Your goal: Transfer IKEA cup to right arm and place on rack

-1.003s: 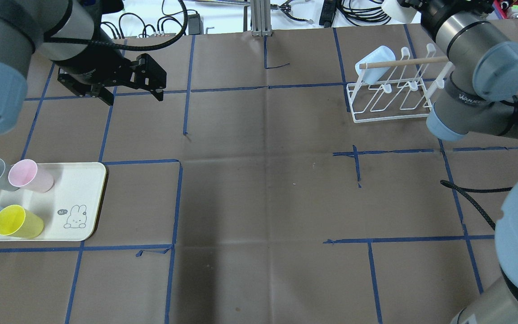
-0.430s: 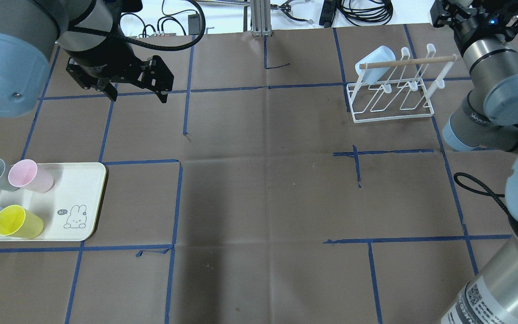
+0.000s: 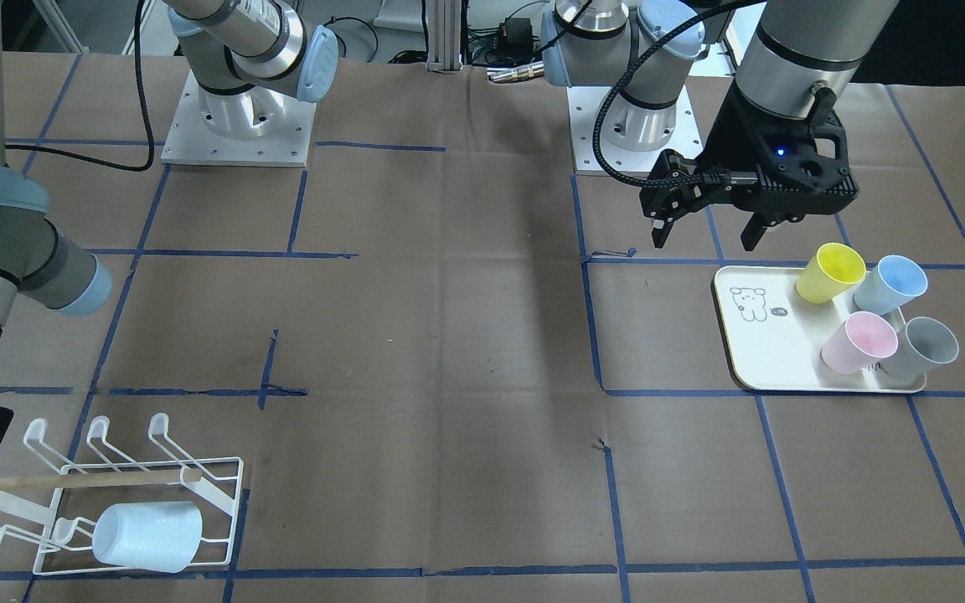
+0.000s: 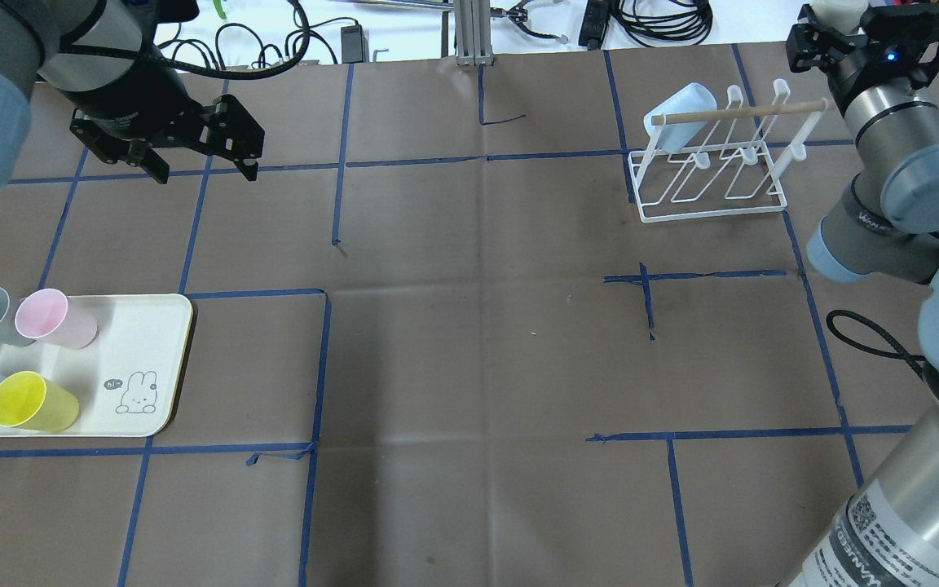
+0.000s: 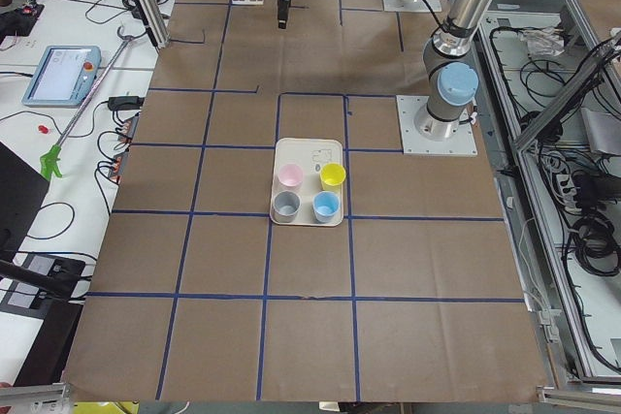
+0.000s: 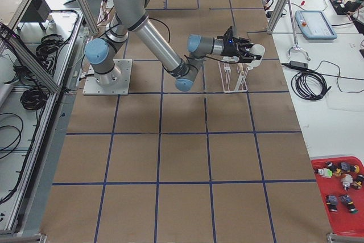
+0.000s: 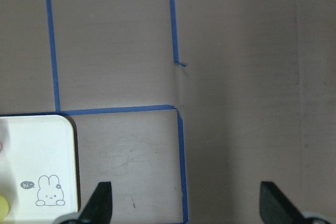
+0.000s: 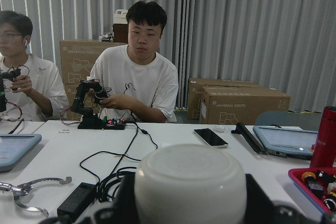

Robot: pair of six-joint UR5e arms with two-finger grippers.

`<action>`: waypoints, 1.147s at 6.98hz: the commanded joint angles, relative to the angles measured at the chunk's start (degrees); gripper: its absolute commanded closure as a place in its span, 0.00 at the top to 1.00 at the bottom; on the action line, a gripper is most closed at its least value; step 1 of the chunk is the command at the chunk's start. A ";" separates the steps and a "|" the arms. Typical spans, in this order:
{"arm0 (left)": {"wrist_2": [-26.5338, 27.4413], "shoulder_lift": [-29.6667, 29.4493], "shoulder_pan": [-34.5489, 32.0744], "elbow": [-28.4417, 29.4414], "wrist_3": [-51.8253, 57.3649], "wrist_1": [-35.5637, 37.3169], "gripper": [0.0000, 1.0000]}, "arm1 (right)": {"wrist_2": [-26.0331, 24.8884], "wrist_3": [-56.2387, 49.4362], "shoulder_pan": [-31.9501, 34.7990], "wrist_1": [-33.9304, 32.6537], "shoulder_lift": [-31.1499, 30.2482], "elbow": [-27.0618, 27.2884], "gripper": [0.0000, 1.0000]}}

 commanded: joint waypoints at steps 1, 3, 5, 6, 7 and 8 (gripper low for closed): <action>-0.28 0.22 -1.80 1.13 -0.90 -0.25 1.00 | -0.01 -1.58 0.01 2.82 0.38 -0.41 0.21; 0.33 -0.48 -4.90 1.67 -3.36 -0.25 1.00 | 0.07 -1.77 0.01 3.53 1.43 -0.68 0.21; 0.51 -0.75 -4.55 1.41 -2.93 0.01 1.00 | -0.10 -1.77 0.10 3.88 1.70 -1.20 0.21; 0.60 -1.01 -4.38 1.14 -2.92 0.02 1.00 | -0.02 -1.77 0.18 4.15 1.88 -1.47 0.21; 0.68 -1.27 -4.29 0.97 -2.92 -0.33 1.00 | 0.07 -1.77 0.19 4.15 1.96 -1.47 0.21; 1.99 -2.32 -4.29 1.84 -2.92 -2.16 1.00 | 0.16 -1.77 0.36 4.06 2.57 -1.47 0.21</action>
